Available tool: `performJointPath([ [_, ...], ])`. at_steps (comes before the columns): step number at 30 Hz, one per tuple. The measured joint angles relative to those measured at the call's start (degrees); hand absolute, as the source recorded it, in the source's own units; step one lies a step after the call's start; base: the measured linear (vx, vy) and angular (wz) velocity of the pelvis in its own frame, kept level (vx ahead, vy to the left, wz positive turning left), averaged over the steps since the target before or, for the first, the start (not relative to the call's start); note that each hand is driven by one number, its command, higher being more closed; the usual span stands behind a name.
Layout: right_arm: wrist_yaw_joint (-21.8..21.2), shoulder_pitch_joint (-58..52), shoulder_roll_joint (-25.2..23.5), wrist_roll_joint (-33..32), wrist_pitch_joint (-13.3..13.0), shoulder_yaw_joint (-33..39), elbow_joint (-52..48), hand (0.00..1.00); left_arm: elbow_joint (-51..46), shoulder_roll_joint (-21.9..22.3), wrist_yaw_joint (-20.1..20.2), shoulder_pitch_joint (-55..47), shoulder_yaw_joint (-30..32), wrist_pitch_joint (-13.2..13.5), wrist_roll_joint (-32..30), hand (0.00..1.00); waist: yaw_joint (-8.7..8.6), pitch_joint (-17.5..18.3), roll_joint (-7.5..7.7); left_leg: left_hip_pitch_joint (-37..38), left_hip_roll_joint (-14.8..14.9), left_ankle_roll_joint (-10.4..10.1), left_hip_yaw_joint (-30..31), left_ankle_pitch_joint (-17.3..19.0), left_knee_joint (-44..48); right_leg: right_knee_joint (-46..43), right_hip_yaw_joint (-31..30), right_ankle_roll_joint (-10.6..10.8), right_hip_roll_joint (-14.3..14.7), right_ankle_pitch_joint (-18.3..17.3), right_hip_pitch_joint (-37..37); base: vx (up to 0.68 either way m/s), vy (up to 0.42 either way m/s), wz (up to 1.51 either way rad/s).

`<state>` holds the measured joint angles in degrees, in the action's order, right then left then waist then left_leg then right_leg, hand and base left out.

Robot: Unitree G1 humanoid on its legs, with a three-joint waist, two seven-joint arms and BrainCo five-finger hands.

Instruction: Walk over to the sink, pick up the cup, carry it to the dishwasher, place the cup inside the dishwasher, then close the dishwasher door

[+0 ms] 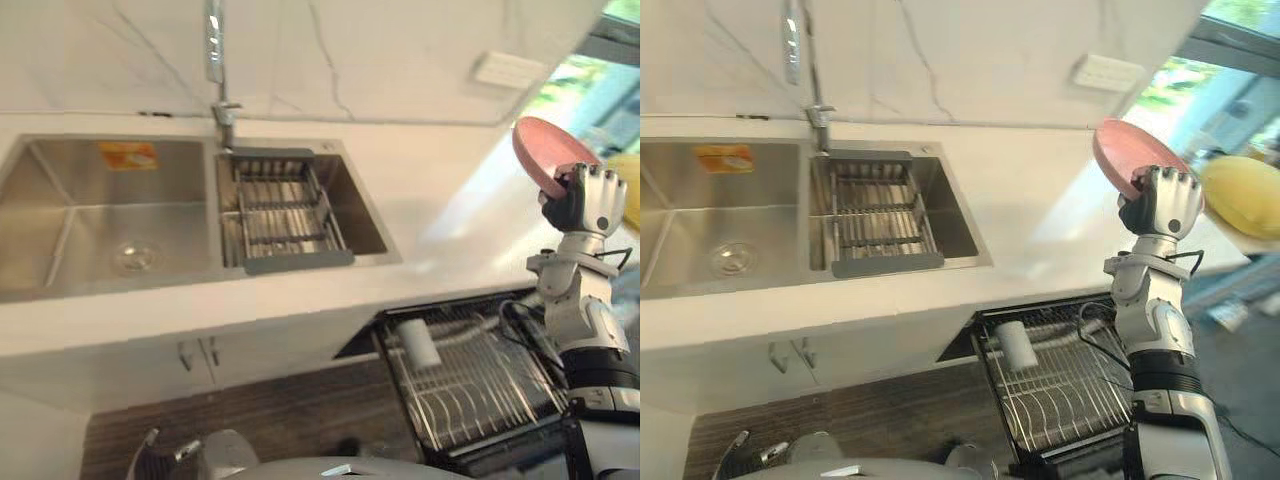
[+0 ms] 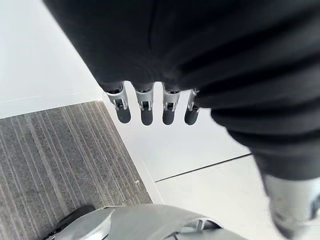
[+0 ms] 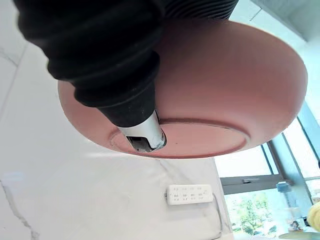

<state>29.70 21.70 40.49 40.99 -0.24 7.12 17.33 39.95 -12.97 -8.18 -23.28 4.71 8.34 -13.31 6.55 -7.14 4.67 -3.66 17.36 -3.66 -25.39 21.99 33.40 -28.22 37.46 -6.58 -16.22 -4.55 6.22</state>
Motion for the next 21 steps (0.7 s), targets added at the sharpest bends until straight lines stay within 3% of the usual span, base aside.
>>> performJointPath([
  [1,-0.51,0.84,-0.79,0.00,-0.10,-0.12,0.09,1.00,1.62,1.22,-0.42,1.78,0.09,-0.19,0.73,0.00,0.96,0.37,-2.14,-1.72,1.21,1.13,0.72,-0.60,-2.36,9.56,-1.30,0.28,4.87,3.96,-0.90,-0.13,0.102,-1.18],
  [2,-0.63,1.32,-1.24,0.04,-0.10,-0.23,0.14,1.00,2.05,2.15,-0.58,2.59,0.43,-0.18,0.79,0.00,1.46,0.42,-2.28,-1.38,1.75,0.42,-1.30,-1.54,-3.90,11.50,-1.26,-0.10,5.85,3.82,-1.14,-0.16,0.080,-1.20],
  [3,-0.69,1.50,-1.65,1.04,-0.31,-0.39,0.64,1.00,2.43,2.75,-1.51,3.67,0.96,-0.09,0.96,0.00,1.31,0.64,-1.69,-0.93,0.92,0.77,-4.04,-3.32,-6.00,7.57,1.03,1.17,4.89,0.51,-1.67,-0.04,0.039,-1.07],
  [5,-0.67,2.16,-1.72,2.58,-1.45,-0.37,2.35,1.00,2.80,2.68,-1.91,5.06,1.43,-0.34,1.64,0.00,1.92,0.57,0.31,-1.28,-0.63,1.58,-7.72,-4.25,-5.91,14.24,0.47,5.92,4.42,0.83,-7.06,-0.01,0.036,-0.94],
  [6,-0.67,2.34,-1.72,2.81,-1.81,-0.29,2.35,1.00,3.51,2.75,-1.94,5.78,1.47,-0.37,1.73,0.00,1.95,0.08,0.01,-1.48,-0.78,1.84,-7.98,-4.37,-5.54,16.75,0.00,6.81,4.73,1.30,-8.10,-0.05,-0.034,-0.54],
  [8,-0.93,1.66,-1.72,3.05,-2.42,-0.19,2.38,1.00,4.62,3.76,-2.06,6.76,1.47,-0.37,1.68,0.00,-0.19,-1.39,-1.81,-1.46,-0.70,2.49,-7.62,-4.76,-4.42,20.74,-0.05,9.75,5.70,2.92,-10.03,-0.09,-0.034,-0.17],
  [11,-2.06,-0.71,-1.68,2.77,-2.48,0.64,2.03,1.00,6.57,4.05,-2.86,6.72,1.83,-0.13,1.60,0.00,-0.98,-1.18,-2.33,-1.73,-0.22,1.80,-7.18,-5.52,-4.38,25.48,-0.76,12.63,7.64,4.48,-11.25,-0.10,-0.070,-0.12],
  [17,-3.15,-5.97,-1.80,2.65,-3.38,2.52,1.92,1.00,9.05,5.37,-2.87,5.68,1.44,1.53,0.18,0.00,-2.18,-1.26,-2.95,-2.17,0.15,0.74,-4.61,-6.21,-4.77,28.44,-1.00,12.41,9.59,5.78,-12.05,-0.11,-0.031,-0.05],
  [21,-3.48,-6.13,-1.97,2.12,-4.21,2.60,2.02,1.00,10.22,5.08,-2.90,5.74,1.41,3.00,-0.51,0.00,-3.48,-2.24,-4.45,-4.63,-1.49,1.81,-4.55,-6.92,-5.78,31.15,-2.46,12.42,8.94,8.56,-9.16,-0.13,0.122,-0.12],
])
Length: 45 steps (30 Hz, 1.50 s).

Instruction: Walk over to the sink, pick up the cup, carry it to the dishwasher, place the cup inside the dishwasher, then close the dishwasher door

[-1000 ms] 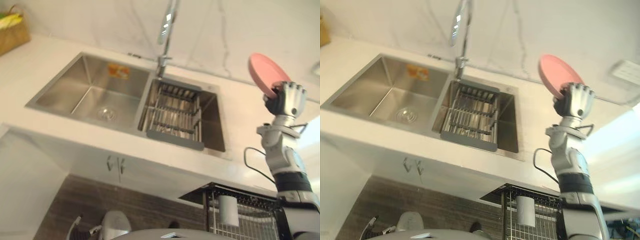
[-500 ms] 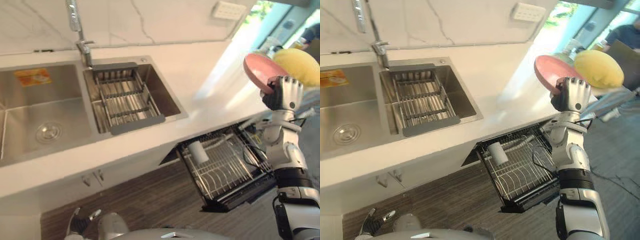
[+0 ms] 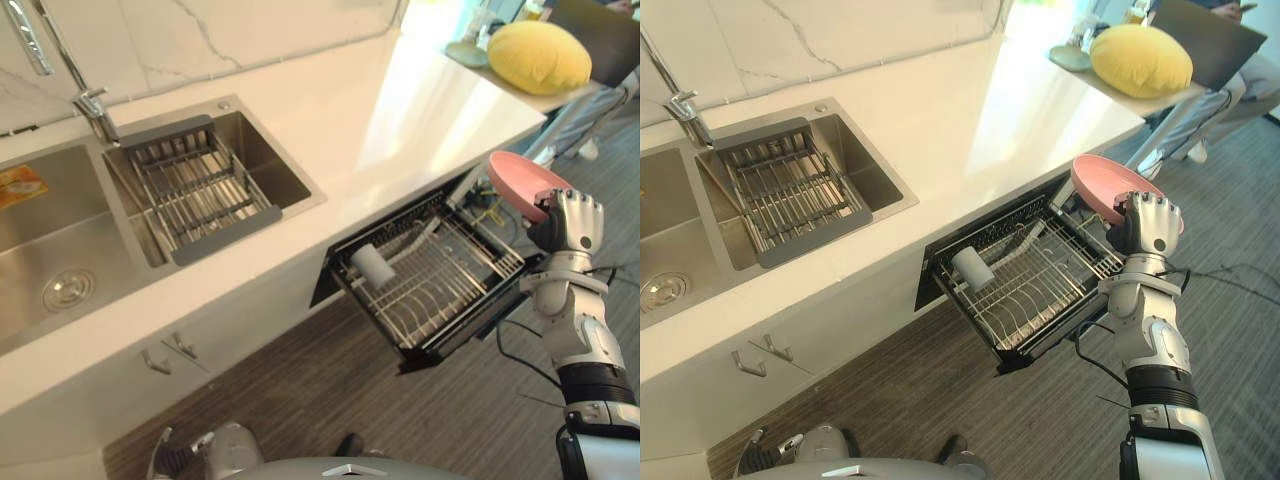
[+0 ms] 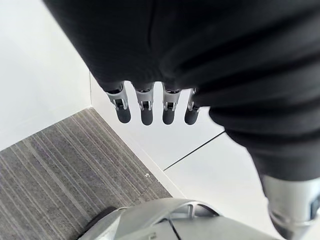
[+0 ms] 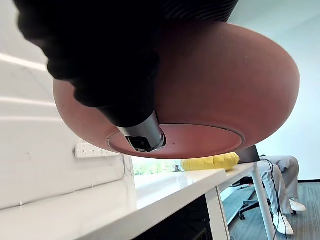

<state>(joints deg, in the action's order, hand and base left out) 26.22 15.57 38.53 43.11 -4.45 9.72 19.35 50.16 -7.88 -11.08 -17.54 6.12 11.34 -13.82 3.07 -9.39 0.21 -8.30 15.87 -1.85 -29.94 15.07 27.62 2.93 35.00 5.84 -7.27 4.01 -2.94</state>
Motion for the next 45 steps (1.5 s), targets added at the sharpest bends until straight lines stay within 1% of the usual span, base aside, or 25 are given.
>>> performJointPath([
  [2,-0.10,0.14,0.01,0.00,-0.29,0.00,0.34,1.00,0.00,0.02,0.01,0.21,-0.09,0.04,0.02,0.00,-0.25,-0.70,-0.47,-1.04,-0.48,0.56,0.01,-0.40,-0.09,0.37,-0.16,-0.16,-0.32,0.76,1.05,-0.09,0.108,-0.04],
  [5,-0.18,2.35,0.07,-0.55,-0.26,-0.04,2.90,1.00,-0.11,-0.13,0.04,1.79,-0.15,0.72,0.25,0.00,-0.40,-3.84,-1.85,-3.57,-1.61,1.67,0.21,-1.17,-0.39,0.64,-0.54,-0.38,-1.21,2.38,3.76,-0.11,0.131,-0.07],
  [8,-0.20,7.95,0.34,-2.55,-0.02,-0.19,6.96,1.00,-0.45,-0.33,0.19,4.10,-0.96,1.25,2.72,0.00,-0.78,-8.28,-3.15,-6.85,-3.00,2.88,0.43,-1.98,-0.76,1.11,-1.36,-0.99,-2.15,4.62,7.28,-0.12,0.152,-0.11],
  [10,-0.15,11.31,1.09,-3.46,0.44,-0.53,9.14,1.00,-1.71,-0.54,0.23,4.91,-1.94,1.31,4.66,0.00,-1.22,-11.00,-4.03,-8.37,-3.86,3.64,0.84,-2.45,-0.85,1.29,-1.49,-0.99,-2.77,5.78,8.77,-0.09,0.139,-0.03],
  [11,-0.15,13.20,2.29,-3.74,0.89,-0.96,9.97,1.00,-2.59,-0.61,0.21,5.68,-2.10,1.64,5.31,0.00,-1.30,-12.90,-4.64,-9.22,-4.72,4.04,1.77,-2.72,-1.23,1.45,-1.54,-0.76,-3.23,6.67,9.62,-0.07,0.119,0.01],
  [12,-0.13,14.34,3.18,-4.20,0.92,-1.68,10.89,1.00,-2.88,-0.66,0.21,6.16,-2.27,1.70,6.02,0.00,-1.28,-13.55,-4.85,-9.72,-5.24,4.32,1.79,-2.95,-1.77,1.59,-1.63,-0.77,-3.53,7.02,10.28,-0.09,0.147,0.04],
  [14,-0.18,18.03,6.18,-5.23,1.36,-3.06,12.04,1.00,-4.19,-0.75,0.24,7.65,-3.51,1.66,7.71,0.00,-1.33,-15.11,-6.26,-11.78,-7.15,5.24,1.75,-4.32,-3.27,1.72,-1.79,-0.76,-4.78,8.30,12.96,-0.08,0.140,0.07],
  [15,-0.18,19.40,6.75,-5.71,1.52,-3.51,12.93,1.00,-4.37,-0.84,0.28,7.89,-4.28,1.68,8.30,0.00,-1.32,-15.45,-6.65,-12.02,-7.55,5.46,1.71,-4.61,-3.68,1.73,-1.96,-0.72,-5.06,8.53,13.38,-0.05,0.136,0.05],
  [16,-0.24,22.13,7.93,-6.44,2.12,-5.07,14.99,1.00,-4.52,-0.85,0.27,8.42,-5.57,1.78,9.43,0.00,-1.30,-15.87,-7.35,-12.47,-8.36,5.74,1.70,-5.25,-4.36,1.73,-2.34,-0.65,-5.60,8.95,14.29,-0.05,0.136,-0.04],
  [19,-1.49,27.60,10.80,-7.54,2.19,-8.52,18.91,1.00,-4.61,-1.06,0.20,9.57,-8.81,1.82,12.30,0.00,-0.90,-16.79,-9.14,-13.76,-9.85,6.26,1.84,-6.34,-5.84,1.72,-3.11,-0.64,-6.60,9.99,16.43,-0.04,0.125,-0.04],
  [21,-2.97,30.77,13.27,-7.99,2.17,-11.36,20.93,1.00,-4.58,-1.04,0.18,10.68,-10.73,1.70,13.99,0.00,-0.85,-17.45,-10.42,-14.95,-11.31,6.67,2.51,-7.84,-7.50,1.71,-3.16,-0.56,-7.45,10.58,18.20,-0.04,0.098,0.07],
  [22,-4.49,32.48,14.34,-7.98,2.20,-12.69,22.36,1.00,-4.65,-0.94,0.22,11.25,-11.67,1.58,14.83,0.00,-0.65,-17.81,-11.17,-15.36,-12.02,6.81,2.94,-8.44,-8.39,1.71,-3.23,-0.57,-7.62,10.86,18.96,-0.04,0.105,0.09],
  [23,-4.98,33.19,14.52,-7.99,2.38,-13.17,22.88,1.00,-4.69,-0.94,0.21,11.41,-12.08,1.55,14.92,0.00,-0.60,-17.95,-11.48,-15.52,-12.38,6.80,3.23,-8.74,-8.88,1.72,-3.23,-0.60,-7.78,10.95,19.29,-0.04,0.102,0.05],
  [24,-5.83,34.23,15.07,-8.28,2.39,-14.41,24.18,1.00,-4.73,-0.95,0.20,11.66,-13.15,1.49,15.25,0.00,-0.34,-18.26,-12.18,-15.63,-12.69,6.90,3.27,-9.05,-9.40,1.71,-3.27,-0.65,-7.97,11.07,19.64,-0.02,0.083,-0.01],
  [25,-6.35,35.19,15.63,-9.15,2.66,-15.92,25.25,1.00,-5.08,-0.92,0.20,11.73,-14.03,1.36,15.98,0.00,0.20,-18.35,-12.43,-15.70,-13.26,6.93,3.30,-9.74,-10.42,1.71,-3.66,-0.71,-8.31,11.31,20.33,-0.01,0.079,-0.04],
  [27,-7.03,37.16,15.88,-9.67,3.09,-17.25,26.92,1.00,-5.99,-1.00,0.20,11.73,-14.99,1.02,16.20,0.00,0.56,-18.37,-12.56,-16.21,-13.89,6.95,3.51,-10.38,-11.34,1.71,-4.18,-0.83,-8.55,11.56,21.46,-0.01,0.064,-0.07],
  [28,-7.60,38.87,16.22,-10.72,3.53,-18.16,27.94,0.00,-6.81,-0.99,0.28,11.79,-16.06,1.09,16.63,0.00,0.61,-18.34,-12.60,-16.89,-14.49,6.99,4.25,-11.04,-12.14,1.70,-4.40,-0.93,-8.80,11.87,22.49,0.00,0.066,-0.04],
  [32,-10.45,40.20,16.66,-12.55,3.61,-18.71,29.50,0.00,-6.85,-1.09,0.30,11.90,-18.77,1.04,18.28,0.00,0.70,-18.26,-12.73,-16.97,-15.16,6.99,5.07,-11.18,-12.75,1.69,-4.76,-0.97,-9.14,12.02,22.95,0.01,0.052,-0.02],
  [38,-10.59,40.85,16.71,-14.50,3.14,-18.73,29.57,0.00,-7.65,-1.19,0.00,11.88,-19.71,0.64,19.39,0.00,0.74,-18.11,-12.95,-16.61,-15.40,7.00,5.66,-11.18,-12.73,1.69,-4.68,-1.04,-9.28,11.96,22.49,0.01,0.031,0.01],
  [40,-9.97,40.83,16.72,-15.56,2.79,-18.73,29.50,0.00,-8.55,-1.31,0.02,11.83,-19.67,0.23,19.39,0.00,0.55,-18.11,-12.95,-16.22,-15.40,7.00,6.15,-11.18,-12.69,1.69,-4.34,-1.04,-9.20,11.96,21.88,0.02,0.014,0.06],
  [42,-8.26,40.80,16.72,-17.05,2.20,-18.60,29.13,0.00,-9.13,-1.32,0.08,11.83,-19.66,0.05,19.39,0.00,0.41,-18.11,-12.95,-15.05,-15.40,6.97,6.21,-11.16,-12.70,1.68,-4.25,-1.13,-9.18,11.87,20.62,0.01,0.008,0.02],
  [43,-7.32,40.76,16.72,-18.37,1.73,-18.20,28.07,0.00,-9.16,-1.32,0.12,11.81,-19.64,0.05,19.38,0.00,0.02,-18.11,-12.94,-14.28,-15.40,6.92,6.25,-11.10,-12.71,1.67,-4.18,-1.34,-9.18,11.62,19.79,0.00,0.000,0.00],
  [44,-6.66,40.51,16.72,-18.97,1.61,-17.51,27.22,0.00,-9.18,-1.33,0.14,11.82,-19.62,0.05,19.38,0.00,-0.13,-18.12,-12.94,-13.93,-15.40,6.91,6.26,-11.05,-12.74,1.66,-4.13,-1.36,-9.18,11.57,19.42,0.00,0.000,0.00],
  [45,-5.36,39.21,16.73,-21.43,1.00,-15.42,24.88,0.00,-9.21,-1.32,0.13,11.80,-19.61,0.07,19.36,0.00,-0.32,-18.12,-12.94,-13.24,-15.34,6.85,6.28,-10.89,-12.77,1.61,-4.10,-1.34,-9.13,11.48,18.71,0.00,0.000,0.00],
])
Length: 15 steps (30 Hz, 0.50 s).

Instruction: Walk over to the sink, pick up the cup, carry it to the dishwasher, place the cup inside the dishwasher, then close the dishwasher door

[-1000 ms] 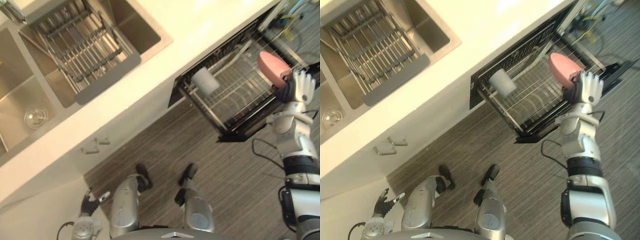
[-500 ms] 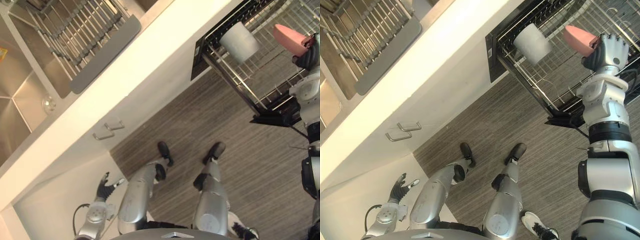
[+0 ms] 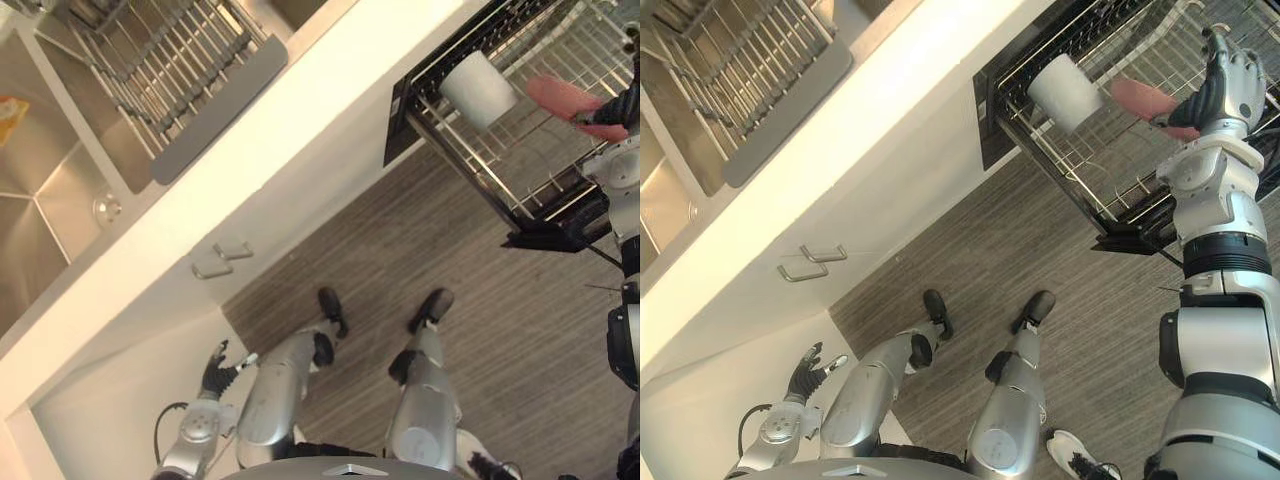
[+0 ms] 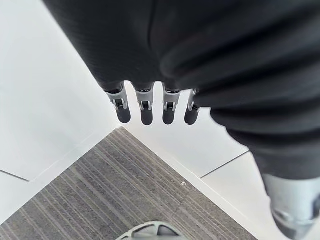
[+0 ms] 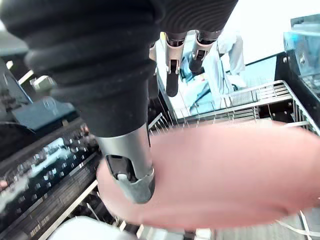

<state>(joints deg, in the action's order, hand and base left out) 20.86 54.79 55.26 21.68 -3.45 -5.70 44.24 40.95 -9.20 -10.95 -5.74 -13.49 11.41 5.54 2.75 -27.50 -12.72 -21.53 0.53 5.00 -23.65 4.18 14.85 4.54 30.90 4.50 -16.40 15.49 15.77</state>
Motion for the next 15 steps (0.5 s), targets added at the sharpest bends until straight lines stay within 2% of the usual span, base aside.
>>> performJointPath([
  [5,4.49,-6.74,-0.06,-6.74,-1.34,8.65,-5.81,0.00,-0.62,0.18,-0.10,-0.22,0.09,0.35,-0.03,0.00,-1.72,-0.04,0.07,3.11,0.21,-0.41,0.03,0.86,-0.06,-0.57,-0.13,0.05,0.12,-0.75,-2.86,0.01,0.010,-0.01],
  [10,10.84,-14.84,-0.34,-18.52,-1.00,23.10,-7.41,0.00,0.23,1.50,-0.49,-1.15,1.46,1.23,-0.13,0.00,-4.65,-0.02,0.31,7.11,-0.14,-1.09,-0.57,1.05,-2.74,-1.56,-0.72,0.66,-0.10,-2.06,-5.10,0.03,0.023,-0.06],
  [12,12.04,-16.99,-0.53,-21.98,-0.78,26.28,-7.27,0.00,0.91,1.58,-1.06,-1.57,1.90,1.26,-0.16,0.00,-5.44,0.03,0.40,8.67,-0.34,-1.03,-0.95,0.44,-4.21,-1.58,-0.98,1.00,-0.06,-2.12,-5.82,0.06,0.003,-0.12],
  [15,12.85,-20.58,-2.17,-31.88,-0.71,32.55,-7.01,0.00,2.76,1.64,-1.43,-3.45,2.20,2.09,-0.21,0.00,-6.60,2.01,0.51,11.00,-0.93,-1.66,-1.91,-0.66,-7.60,-1.60,-2.01,1.39,0.00,-2.46,-5.86,0.11,-0.012,-0.20],
])
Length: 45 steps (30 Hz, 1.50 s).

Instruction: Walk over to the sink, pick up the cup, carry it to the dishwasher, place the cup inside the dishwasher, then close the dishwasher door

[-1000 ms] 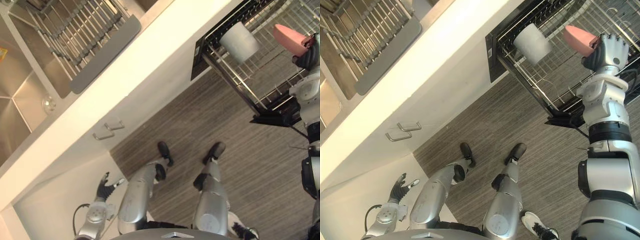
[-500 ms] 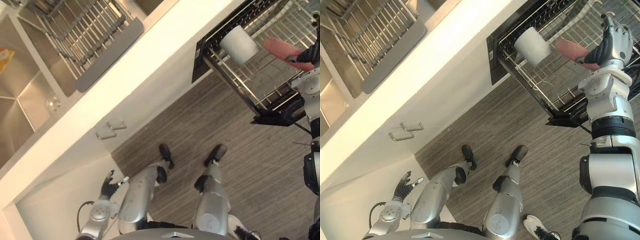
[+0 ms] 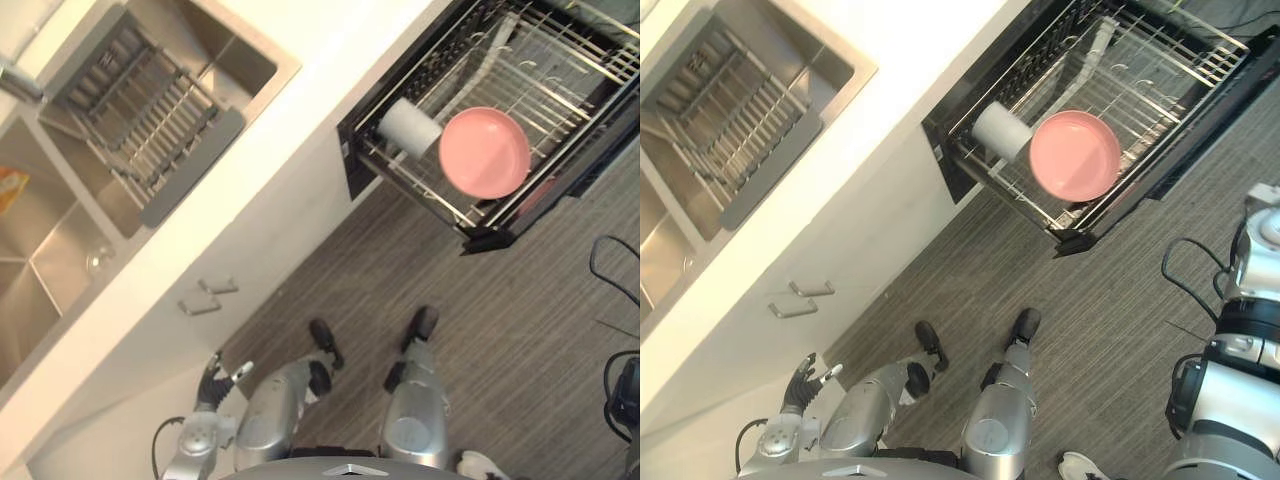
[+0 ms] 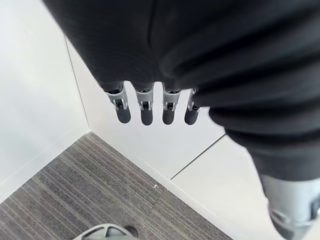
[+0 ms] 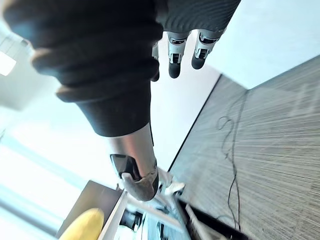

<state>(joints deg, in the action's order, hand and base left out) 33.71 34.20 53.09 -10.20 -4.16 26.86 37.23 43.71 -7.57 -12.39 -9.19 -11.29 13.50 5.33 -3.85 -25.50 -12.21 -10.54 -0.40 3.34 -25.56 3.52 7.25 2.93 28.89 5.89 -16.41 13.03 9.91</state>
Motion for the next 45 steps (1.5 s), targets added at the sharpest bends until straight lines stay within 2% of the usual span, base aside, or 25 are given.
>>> performJointPath([
  [2,-0.25,-3.32,-2.24,-9.99,-0.65,5.56,2.66,0.00,1.67,0.26,-0.14,-0.18,0.08,0.40,-0.64,0.00,-0.72,1.12,0.03,1.62,-0.33,-0.27,-0.33,-1.33,-2.51,-0.08,-0.16,-0.10,-0.03,-0.12,-0.21,0.10,-0.012,-0.06],
  [3,-0.50,-3.97,-2.94,-12.08,-0.66,6.63,3.32,0.00,2.06,0.29,-0.17,-0.18,0.09,0.70,-0.79,0.00,-0.93,1.13,0.01,1.94,-0.34,-0.36,-0.35,-1.52,-2.83,-0.22,-0.16,-0.13,-0.03,-0.26,-0.31,0.07,-0.011,-0.04],
  [4,-1.10,-5.30,-4.39,-16.06,-0.61,8.29,4.69,1.00,2.50,0.34,-0.13,-0.19,0.06,0.85,-1.05,0.00,-1.10,1.13,0.01,2.77,-0.52,-0.48,-0.50,-1.91,-3.74,-0.42,-0.21,-0.11,-0.07,-0.66,-0.62,0.04,-0.014,-0.06],
  [6,-3.10,-6.83,-7.06,-22.07,-0.52,10.01,6.33,1.00,2.58,0.52,-0.07,-0.43,0.03,0.91,-1.05,0.00,-1.22,1.19,-0.10,3.81,-0.73,-0.58,-0.76,-2.59,-5.13,-1.33,-0.29,0.08,-0.25,-1.50,-0.57,0.01,-0.007,-0.03],
  [8,-7.25,-7.24,-8.88,-29.33,0.23,10.55,9.13,1.00,2.57,0.72,0.08,-0.92,-0.02,1.15,-1.05,0.00,-1.34,1.34,-0.33,4.22,-0.92,-0.62,-0.72,-3.32,-6.60,-2.69,-0.25,-0.02,-0.49,-2.26,0.13,0.00,-0.011,0.03],
  [9,-11.04,-7.51,-9.46,-34.47,1.02,10.57,10.23,1.00,2.62,0.91,0.17,-1.12,-0.13,1.17,-1.11,0.00,-1.36,1.25,-0.78,4.28,-1.16,-0.71,-0.50,-3.87,-7.34,-3.39,-0.10,-0.08,-0.79,-2.95,0.50,-0.02,-0.022,0.11],
  [11,-16.45,-7.46,-9.51,-40.44,2.37,10.50,11.37,1.00,2.70,1.77,0.25,-1.47,-0.26,1.18,-1.12,0.00,-1.22,1.22,-2.07,4.36,-1.62,-0.89,0.07,-4.49,-8.62,-4.89,0.14,-0.30,-1.41,-3.74,1.32,-0.01,-0.018,0.15],
  [13,-22.16,-5.00,-9.37,-45.08,3.49,9.65,12.28,1.00,2.96,2.18,0.37,-1.80,-1.97,1.14,-1.14,0.00,-0.90,1.02,-4.19,3.86,-2.23,-1.13,0.51,-5.07,-9.34,-6.26,0.26,-0.33,-2.27,-4.07,2.46,0.00,-0.017,0.13],
  [14,-23.36,-3.86,-9.09,-46.04,3.55,9.06,13.33,1.00,3.00,2.16,0.42,-1.81,-2.60,1.10,-1.17,0.00,-0.85,1.03,-4.73,3.66,-2.40,-1.17,0.61,-5.23,-9.52,-6.37,0.30,-0.32,-2.45,-4.06,2.74,-0.01,-0.032,0.06],
  [16,-26.94,0.23,-9.04,-48.97,4.55,5.31,16.57,1.00,2.92,2.20,0.44,-1.99,-3.71,0.56,-1.16,0.00,0.38,1.94,-5.93,2.44,-2.83,-1.40,0.71,-5.74,-9.60,-6.91,0.20,-0.33,-3.05,-3.87,4.29,0.01,-0.045,0.05],
  [19,-29.94,4.19,-8.82,-48.90,4.75,0.36,18.08,1.00,2.56,2.24,0.65,-2.00,-5.76,-0.69,-1.14,0.00,1.92,2.86,-7.13,2.05,-3.45,-0.93,2.11,-6.23,-9.54,-8.00,1.01,-0.15,-3.94,-4.21,4.48,0.03,-0.052,0.18],
  [21,-29.36,7.00,-8.42,-48.29,4.52,-1.27,19.09,1.00,2.17,2.23,0.63,-1.99,-6.55,-0.98,-1.11,0.00,2.48,3.36,-7.77,1.38,-3.83,-0.88,3.07,-6.28,-9.50,-8.63,1.87,0.01,-4.56,-4.40,4.78,0.03,-0.043,0.30],
  [22,-29.59,7.82,-6.79,-47.64,4.31,-2.01,21.64,1.00,2.09,2.50,0.64,-2.08,-6.95,-1.08,-1.01,0.00,3.32,3.58,-8.06,1.11,-4.30,-0.75,3.72,-6.41,-9.48,-9.56,2.48,0.27,-5.37,-4.68,5.01,0.04,-0.043,0.32],
  [30,-29.37,12.44,-3.45,-36.51,6.86,-8.11,26.83,1.00,1.89,3.67,0.73,-2.68,-6.66,-1.09,-0.91,0.00,3.46,3.90,-8.47,1.26,-6.26,-0.66,10.48,-7.52,-9.40,-14.98,8.31,1.28,-9.37,-7.80,2.94,0.06,-0.041,0.38],
  [32,-29.36,13.95,-2.62,-33.78,8.15,-11.01,28.69,1.00,1.89,3.88,0.73,-3.96,-6.58,-1.05,-0.91,0.00,3.76,3.90,-8.47,1.70,-6.75,-0.43,14.83,-8.14,-9.33,-18.20,11.35,1.46,-10.84,-10.09,1.46,0.10,-0.074,0.61],
  [35,-29.32,14.41,-1.82,-32.05,8.50,-11.47,29.15,1.00,1.95,4.05,0.69,-5.44,-6.56,-0.99,-0.92,0.00,4.13,3.93,-8.51,2.14,-7.27,-0.27,18.31,-9.02,-9.22,-22.46,15.05,1.73,-12.86,-13.19,-0.35,0.08,-0.101,0.72],
  [37,-29.16,15.21,-0.89,-31.52,8.54,-14.06,29.25,1.00,1.98,4.05,0.69,-6.69,-6.20,-1.00,-0.91,0.00,5.31,3.93,-8.51,3.03,-7.92,-0.25,21.27,-9.66,-9.03,-26.73,18.33,2.26,-15.19,-15.91,-2.67,0.04,-0.099,0.69],
  [39,-29.15,19.54,-0.95,-31.51,8.32,-16.22,31.07,1.00,2.04,4.06,0.72,-7.52,-5.19,-0.99,-0.92,0.00,5.65,3.96,-8.55,3.10,-8.28,-0.28,22.82,-9.80,-8.22,-29.09,20.45,2.28,-16.40,-17.74,-4.10,0.02,-0.109,0.57],
  [40,-28.43,22.79,-0.89,-30.53,8.29,-17.79,32.54,1.00,2.04,3.99,0.81,-7.57,-4.52,-0.85,-0.93,0.00,6.69,4.28,-8.96,3.02,-8.34,-0.21,23.78,-10.06,-8.23,-30.11,21.51,2.20,-16.92,-18.74,-4.48,-0.01,-0.089,0.54],
  [42,-28.26,26.39,-0.96,-28.69,7.86,-19.02,33.71,1.00,2.25,3.84,1.37,-7.61,-4.47,-0.48,-0.91,0.00,7.56,4.95,-9.78,2.36,-8.38,-0.45,24.39,-10.70,-8.37,-31.38,23.15,1.72,-17.51,-20.07,-4.92,-0.02,-0.077,0.50],
  [43,-27.79,29.69,-2.20,-26.35,6.16,-19.86,33.65,1.00,2.46,3.83,2.08,-7.74,-4.48,-0.25,-0.89,0.00,9.23,5.69,-10.69,2.09,-8.30,-0.50,24.94,-10.87,-8.38,-32.38,23.98,1.49,-17.78,-20.88,-5.03,-0.03,-0.086,0.42],
  [44,-25.95,30.50,-1.93,-25.00,5.39,-19.47,36.18,0.00,2.43,3.73,2.50,-8.35,-4.44,0.15,-0.66,0.00,9.57,5.70,-10.71,2.30,-8.26,-0.69,25.31,-11.08,-8.35,-32.50,24.28,1.52,-17.75,-21.05,-5.51,-0.03,-0.069,0.25],
  [45,-26.06,30.45,-1.59,-23.40,5.32,-19.76,36.51,0.00,2.41,3.69,2.83,-8.76,-4.45,0.32,-0.47,0.00,9.49,5.71,-10.71,2.37,-8.22,-0.74,25.44,-11.12,-8.36,-32.50,24.67,1.53,-17.72,-21.16,-5.83,-0.04,-0.060,0.11],
])
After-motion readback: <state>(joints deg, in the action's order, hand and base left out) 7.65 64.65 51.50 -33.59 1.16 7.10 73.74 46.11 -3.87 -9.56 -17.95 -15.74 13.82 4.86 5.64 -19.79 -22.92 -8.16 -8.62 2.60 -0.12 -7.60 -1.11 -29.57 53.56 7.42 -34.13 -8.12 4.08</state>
